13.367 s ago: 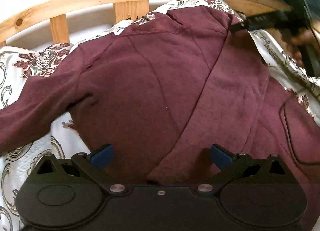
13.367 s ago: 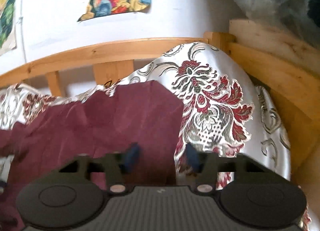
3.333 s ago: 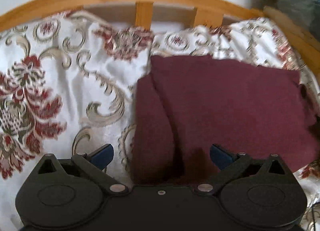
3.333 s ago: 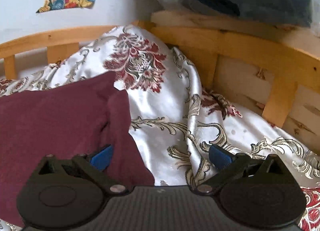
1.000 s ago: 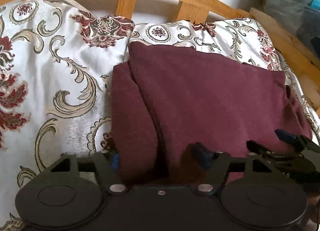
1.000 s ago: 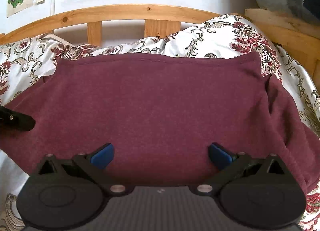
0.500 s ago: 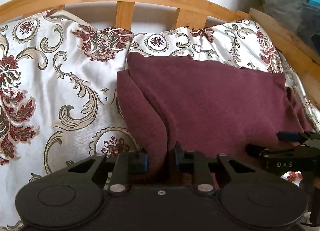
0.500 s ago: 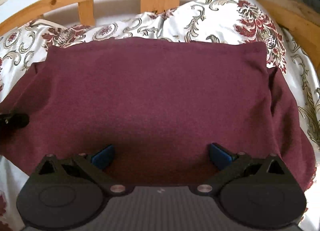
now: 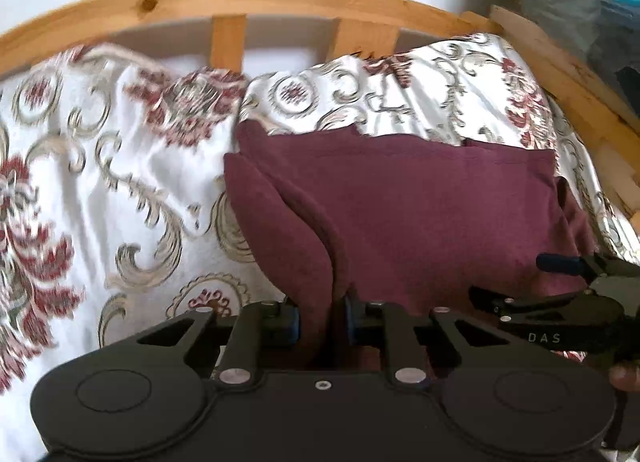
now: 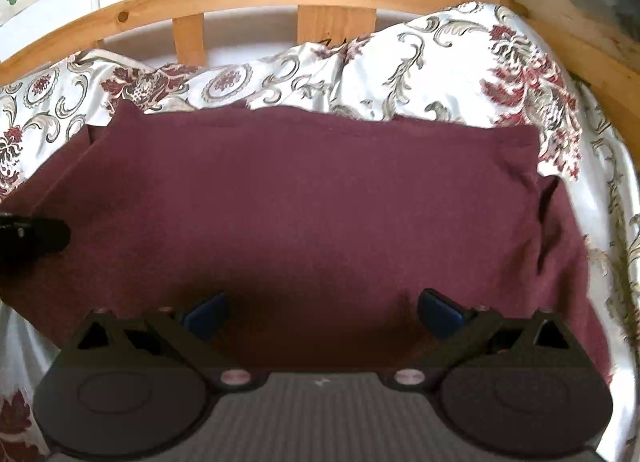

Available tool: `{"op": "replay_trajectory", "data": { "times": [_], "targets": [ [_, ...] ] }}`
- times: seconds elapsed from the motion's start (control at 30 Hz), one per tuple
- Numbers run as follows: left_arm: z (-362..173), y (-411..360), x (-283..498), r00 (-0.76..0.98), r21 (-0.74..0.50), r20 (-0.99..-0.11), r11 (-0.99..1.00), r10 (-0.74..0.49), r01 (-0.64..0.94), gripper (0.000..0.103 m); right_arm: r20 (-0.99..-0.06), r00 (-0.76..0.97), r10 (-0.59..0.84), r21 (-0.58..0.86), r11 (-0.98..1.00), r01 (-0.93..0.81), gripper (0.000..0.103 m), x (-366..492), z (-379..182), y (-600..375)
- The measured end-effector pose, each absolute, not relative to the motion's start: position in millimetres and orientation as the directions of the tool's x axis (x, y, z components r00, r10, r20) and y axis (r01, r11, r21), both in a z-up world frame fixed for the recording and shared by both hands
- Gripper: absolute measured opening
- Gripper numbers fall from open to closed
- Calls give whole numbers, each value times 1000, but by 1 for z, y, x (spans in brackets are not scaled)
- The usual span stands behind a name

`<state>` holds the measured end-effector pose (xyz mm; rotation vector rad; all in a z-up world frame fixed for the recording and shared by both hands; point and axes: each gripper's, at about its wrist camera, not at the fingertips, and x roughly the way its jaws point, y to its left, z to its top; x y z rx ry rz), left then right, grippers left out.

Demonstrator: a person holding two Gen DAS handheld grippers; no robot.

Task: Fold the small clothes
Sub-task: 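Close the left gripper on the edge of the folded maroon top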

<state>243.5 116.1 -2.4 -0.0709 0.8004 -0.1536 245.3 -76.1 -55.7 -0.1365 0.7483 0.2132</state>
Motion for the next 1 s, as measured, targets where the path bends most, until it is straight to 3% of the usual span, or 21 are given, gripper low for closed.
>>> {"op": "replay_trajectory", "data": {
  "times": [0.23, 0.4, 0.57, 0.77, 0.9, 1.0],
  "targets": [
    [13, 80, 245, 704, 52, -705, 986, -78, 161, 20, -637, 764, 98, -23, 989, -145, 103, 240, -41, -120],
    [10, 64, 232, 737, 174, -676, 968, -17, 181, 20, -656, 749, 89, 19, 995, -102, 103, 239, -48, -142],
    [10, 52, 220, 761, 250, -648, 950, 20, 188, 19, -635, 765, 108, 15, 992, -128, 103, 219, -53, -147],
    [17, 48, 219, 778, 193, -628, 963, -26, 189, 18, -602, 793, 91, -82, 981, -174, 103, 198, -54, -138],
    [29, 49, 226, 777, 87, -620, 974, -111, 209, 18, -578, 812, 82, -82, 984, -158, 103, 194, -47, -143],
    [38, 37, 228, 793, 76, -588, 964, -163, 255, 17, -561, 825, 65, -64, 990, -122, 103, 197, -43, -154]
  ]
}}
